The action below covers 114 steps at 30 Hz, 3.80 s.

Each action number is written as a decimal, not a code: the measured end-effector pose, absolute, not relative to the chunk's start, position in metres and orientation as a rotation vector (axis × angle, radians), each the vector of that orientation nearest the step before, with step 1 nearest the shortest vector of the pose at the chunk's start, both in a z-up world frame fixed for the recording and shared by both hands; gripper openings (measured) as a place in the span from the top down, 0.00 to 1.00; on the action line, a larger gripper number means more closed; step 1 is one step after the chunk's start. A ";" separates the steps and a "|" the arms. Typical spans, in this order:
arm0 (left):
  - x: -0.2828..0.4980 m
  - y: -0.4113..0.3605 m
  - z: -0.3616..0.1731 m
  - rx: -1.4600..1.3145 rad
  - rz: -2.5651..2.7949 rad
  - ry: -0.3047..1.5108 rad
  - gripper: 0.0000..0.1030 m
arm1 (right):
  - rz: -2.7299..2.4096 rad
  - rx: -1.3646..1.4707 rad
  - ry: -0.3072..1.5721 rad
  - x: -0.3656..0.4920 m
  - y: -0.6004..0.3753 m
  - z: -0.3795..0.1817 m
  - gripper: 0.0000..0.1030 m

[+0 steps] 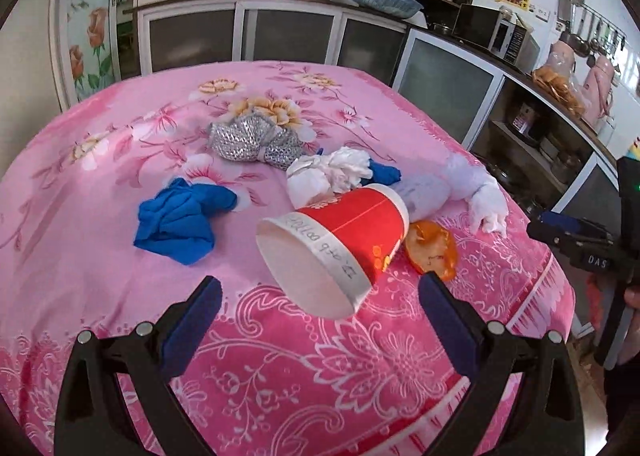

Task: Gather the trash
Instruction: 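Grasp the red-white paper cup with the left tool while the right tool grasps white tissue, then carry the red cup and tissue to the yellow bin and release both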

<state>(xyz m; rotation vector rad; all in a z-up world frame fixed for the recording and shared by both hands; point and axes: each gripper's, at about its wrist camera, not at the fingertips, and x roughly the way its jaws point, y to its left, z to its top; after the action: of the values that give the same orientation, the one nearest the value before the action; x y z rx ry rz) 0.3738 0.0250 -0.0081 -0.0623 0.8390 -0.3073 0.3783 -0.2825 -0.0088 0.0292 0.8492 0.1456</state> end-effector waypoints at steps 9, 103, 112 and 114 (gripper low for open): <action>0.407 0.025 -0.025 -0.160 -0.330 0.909 0.13 | 0.169 0.044 0.922 0.418 -0.276 -0.023 0.29; 0.107 -0.494 -0.119 0.506 -1.312 1.109 0.97 | -0.423 0.551 1.142 -0.025 -0.572 -0.166 0.96; 0.125 -0.497 -0.130 0.402 -1.269 1.188 0.40 | -0.479 0.597 1.235 -0.036 -0.585 -0.199 0.65; 0.128 -0.492 -0.128 0.383 -1.260 1.196 0.39 | -0.498 0.604 1.228 -0.042 -0.588 -0.197 0.65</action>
<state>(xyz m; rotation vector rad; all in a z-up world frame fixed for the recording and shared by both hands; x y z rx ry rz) 0.1284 -0.4919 -0.1281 0.3829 1.1958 -1.2596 -0.0423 -0.5882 -0.1966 0.6037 1.2284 -0.4982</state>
